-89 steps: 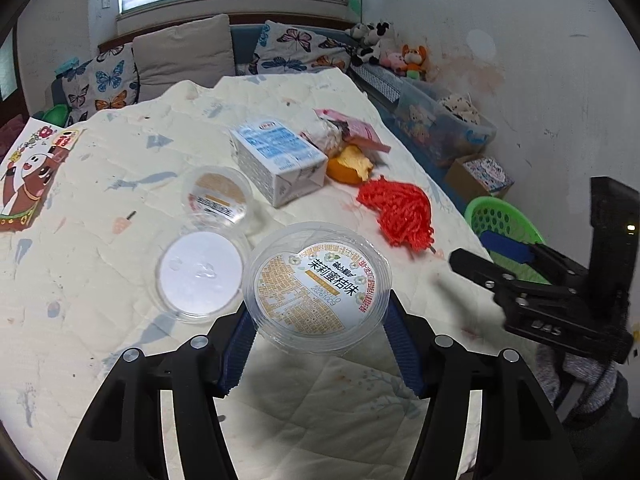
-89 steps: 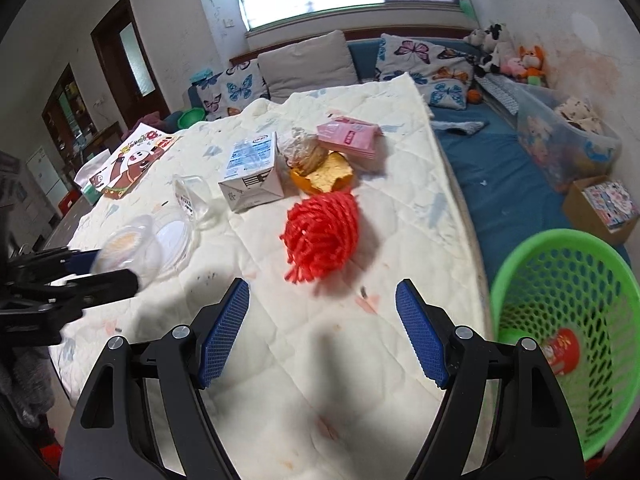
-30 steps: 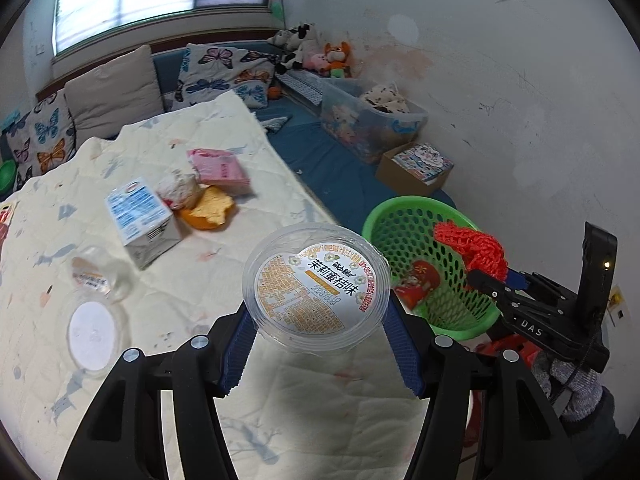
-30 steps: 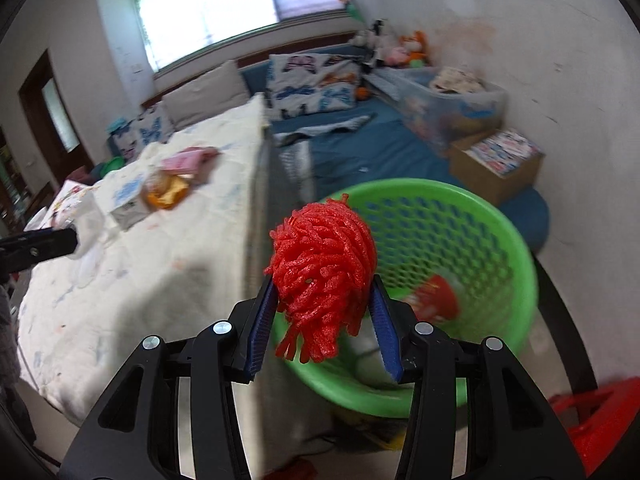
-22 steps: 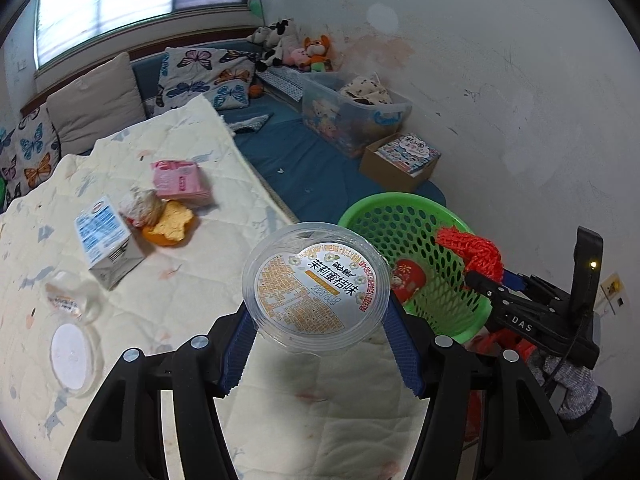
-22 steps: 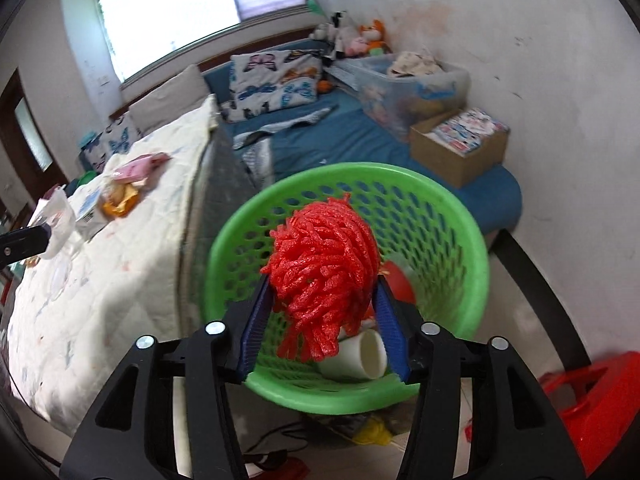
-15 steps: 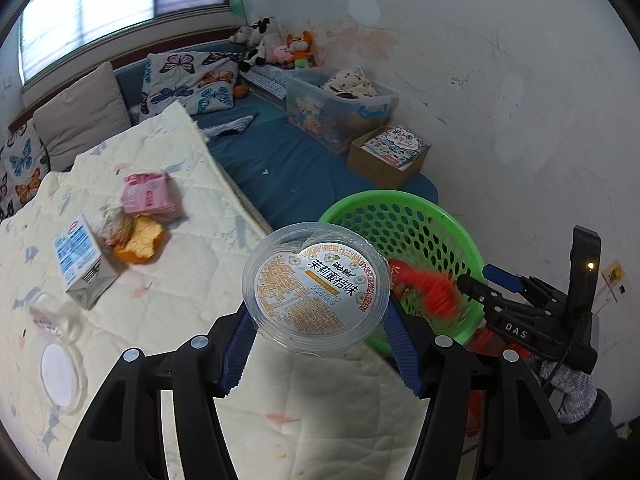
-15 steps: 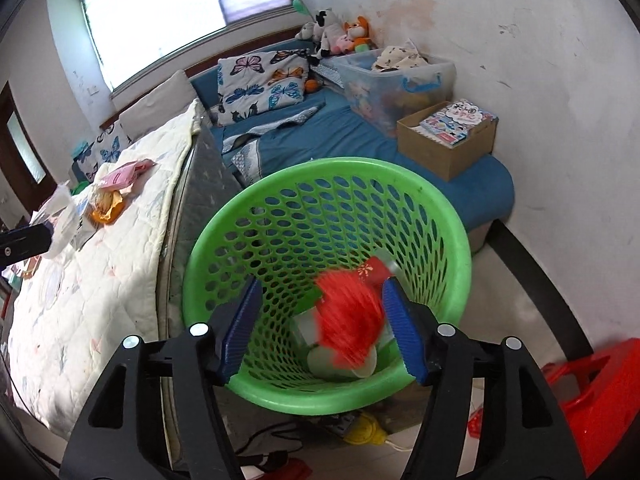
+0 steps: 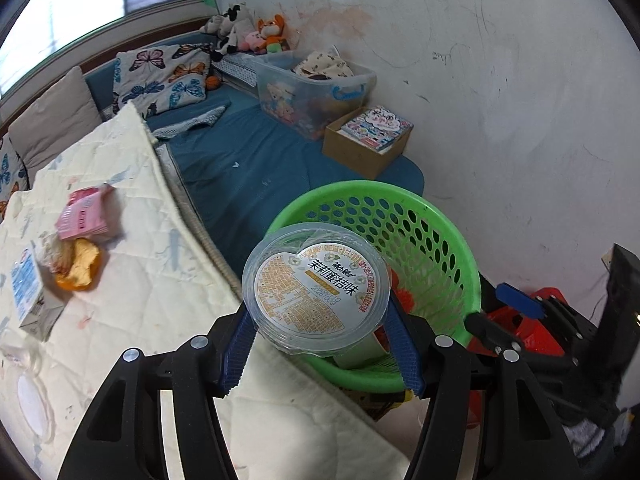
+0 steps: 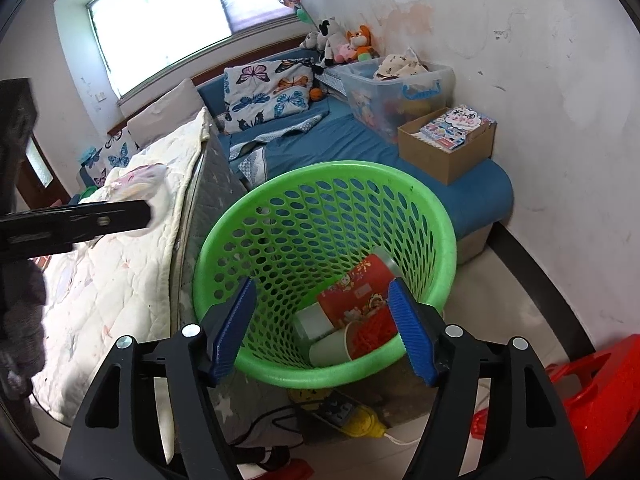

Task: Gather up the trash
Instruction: 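Carry the red net and labeled lid over the green basket and release both, then move both open tools back over the table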

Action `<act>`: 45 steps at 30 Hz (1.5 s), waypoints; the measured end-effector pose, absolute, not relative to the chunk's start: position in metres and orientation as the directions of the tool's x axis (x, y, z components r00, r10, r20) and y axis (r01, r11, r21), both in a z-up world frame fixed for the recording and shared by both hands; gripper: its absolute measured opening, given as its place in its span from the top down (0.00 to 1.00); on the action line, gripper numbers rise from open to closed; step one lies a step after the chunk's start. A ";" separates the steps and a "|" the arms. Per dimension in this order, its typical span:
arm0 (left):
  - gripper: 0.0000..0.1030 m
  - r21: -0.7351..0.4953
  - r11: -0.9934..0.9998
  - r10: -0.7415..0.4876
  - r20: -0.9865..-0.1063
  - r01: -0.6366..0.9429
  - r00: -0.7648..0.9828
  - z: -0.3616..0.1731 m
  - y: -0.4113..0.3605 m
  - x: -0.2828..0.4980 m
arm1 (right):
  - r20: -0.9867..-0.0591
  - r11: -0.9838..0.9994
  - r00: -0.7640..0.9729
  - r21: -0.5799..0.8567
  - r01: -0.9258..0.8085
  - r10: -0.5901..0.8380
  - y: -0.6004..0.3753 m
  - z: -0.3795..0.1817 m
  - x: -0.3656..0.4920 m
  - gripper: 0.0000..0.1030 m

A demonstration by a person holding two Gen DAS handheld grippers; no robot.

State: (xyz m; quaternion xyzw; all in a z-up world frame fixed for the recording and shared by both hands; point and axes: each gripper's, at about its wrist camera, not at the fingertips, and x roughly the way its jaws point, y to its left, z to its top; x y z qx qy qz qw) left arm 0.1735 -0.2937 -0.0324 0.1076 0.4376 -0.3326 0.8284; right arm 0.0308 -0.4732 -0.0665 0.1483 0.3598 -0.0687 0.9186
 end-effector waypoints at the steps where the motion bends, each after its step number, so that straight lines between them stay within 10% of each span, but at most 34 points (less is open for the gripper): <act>1: 0.42 -0.116 0.754 -0.457 -0.800 0.647 0.390 -0.035 -0.297 0.174 | -0.679 0.946 0.734 0.227 0.233 -0.018 -0.473 -0.066 0.029 0.32; 19: 0.29 -0.177 0.730 -0.500 -0.797 0.660 0.340 -0.055 -0.312 0.177 | -0.680 0.939 0.733 0.240 0.245 -0.018 -0.479 -0.067 0.018 0.31; 45: 0.25 -0.083 0.936 -0.278 -0.771 0.343 0.572 -0.027 -0.097 0.173 | -0.628 0.973 0.763 0.232 -0.003 0.152 -0.378 -0.028 0.061 0.28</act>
